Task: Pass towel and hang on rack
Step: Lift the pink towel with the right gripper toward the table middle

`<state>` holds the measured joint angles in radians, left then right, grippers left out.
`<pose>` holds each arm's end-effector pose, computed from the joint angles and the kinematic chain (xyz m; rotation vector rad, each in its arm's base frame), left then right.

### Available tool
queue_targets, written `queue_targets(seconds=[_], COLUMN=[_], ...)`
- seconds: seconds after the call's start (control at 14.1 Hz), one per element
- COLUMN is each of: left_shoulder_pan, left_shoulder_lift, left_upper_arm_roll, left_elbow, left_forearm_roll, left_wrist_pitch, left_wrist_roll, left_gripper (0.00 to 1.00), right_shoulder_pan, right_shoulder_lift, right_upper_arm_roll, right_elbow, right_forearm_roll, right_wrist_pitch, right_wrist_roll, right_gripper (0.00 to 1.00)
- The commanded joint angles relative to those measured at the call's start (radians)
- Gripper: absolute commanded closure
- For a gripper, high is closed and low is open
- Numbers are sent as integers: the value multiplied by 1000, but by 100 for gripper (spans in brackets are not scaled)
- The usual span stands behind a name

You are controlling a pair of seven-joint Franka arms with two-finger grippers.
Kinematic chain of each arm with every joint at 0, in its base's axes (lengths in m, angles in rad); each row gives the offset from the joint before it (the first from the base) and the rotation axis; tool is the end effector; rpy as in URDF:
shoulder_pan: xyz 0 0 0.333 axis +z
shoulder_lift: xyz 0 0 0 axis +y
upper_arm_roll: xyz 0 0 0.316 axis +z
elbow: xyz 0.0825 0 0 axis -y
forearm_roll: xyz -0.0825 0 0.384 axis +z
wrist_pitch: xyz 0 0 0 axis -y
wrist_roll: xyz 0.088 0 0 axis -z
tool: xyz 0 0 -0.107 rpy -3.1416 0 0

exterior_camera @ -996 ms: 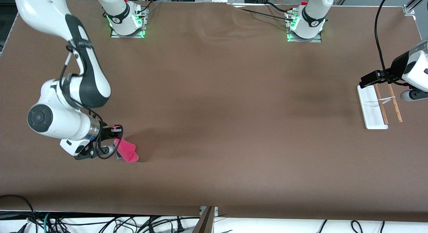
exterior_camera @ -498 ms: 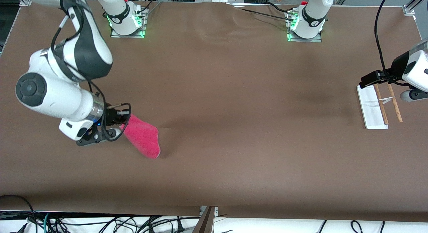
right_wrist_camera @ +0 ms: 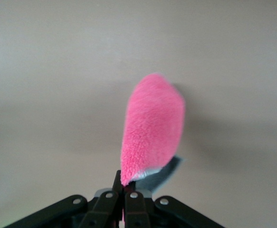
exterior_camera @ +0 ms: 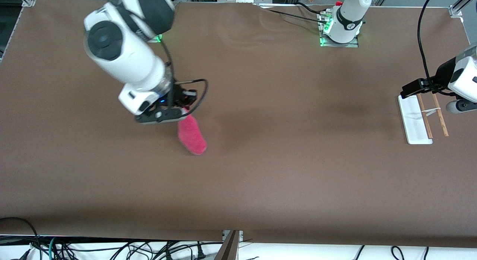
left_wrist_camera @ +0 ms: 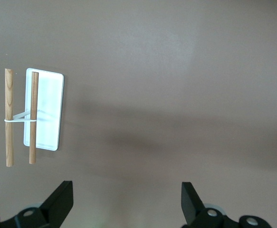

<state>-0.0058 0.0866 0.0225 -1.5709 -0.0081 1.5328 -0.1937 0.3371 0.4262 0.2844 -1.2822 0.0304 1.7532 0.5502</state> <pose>0.5732 0.0082 0.5725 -3.1133 -0.3291 0.1955 0.5792 0.3705 0.5223 -2.9855 -0.0581 0.0438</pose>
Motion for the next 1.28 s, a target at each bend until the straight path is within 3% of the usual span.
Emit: queue_targets(seconds=[0.0,0.5,0.57,0.71,0.85,1.07,1.21], left_shoulder_pan=[4,39,56,59,46,40,41], left_shoulder_lift=[13,25,83,110,87,90,91], left_upper_arm_roll=[-3,-1,-6,-4,-13,-27,-27], left_elbow=[23,31,43,43,23,-113,-130], left_forearm_roll=[2,2,0,-12,-26,-50,-93], left_wrist_pitch=[-14,-13,-7,0,10,73,85], left_wrist_roll=[20,22,22,22,19,23,133], left_gripper=[0,0,0,0,0,0,0], right_shoulder_pan=[61,186,206,232,247,273,287], right_shoulder_lift=[-4,6,19,28,32,46,54], right_upper_arm_roll=[-2,-2,-4,-4,-4,-4,-4], right_elbow=[-5,-5,-5,-5,-5,-5,-5], right_forearm_roll=[-23,-27,-47,-70,-72,-73,-73], right_wrist_pitch=[41,153,164,186,213,282,308], right_wrist_roll=[115,324,353,375,416,479,491], right_gripper=[100,100,100,100,100,100,100])
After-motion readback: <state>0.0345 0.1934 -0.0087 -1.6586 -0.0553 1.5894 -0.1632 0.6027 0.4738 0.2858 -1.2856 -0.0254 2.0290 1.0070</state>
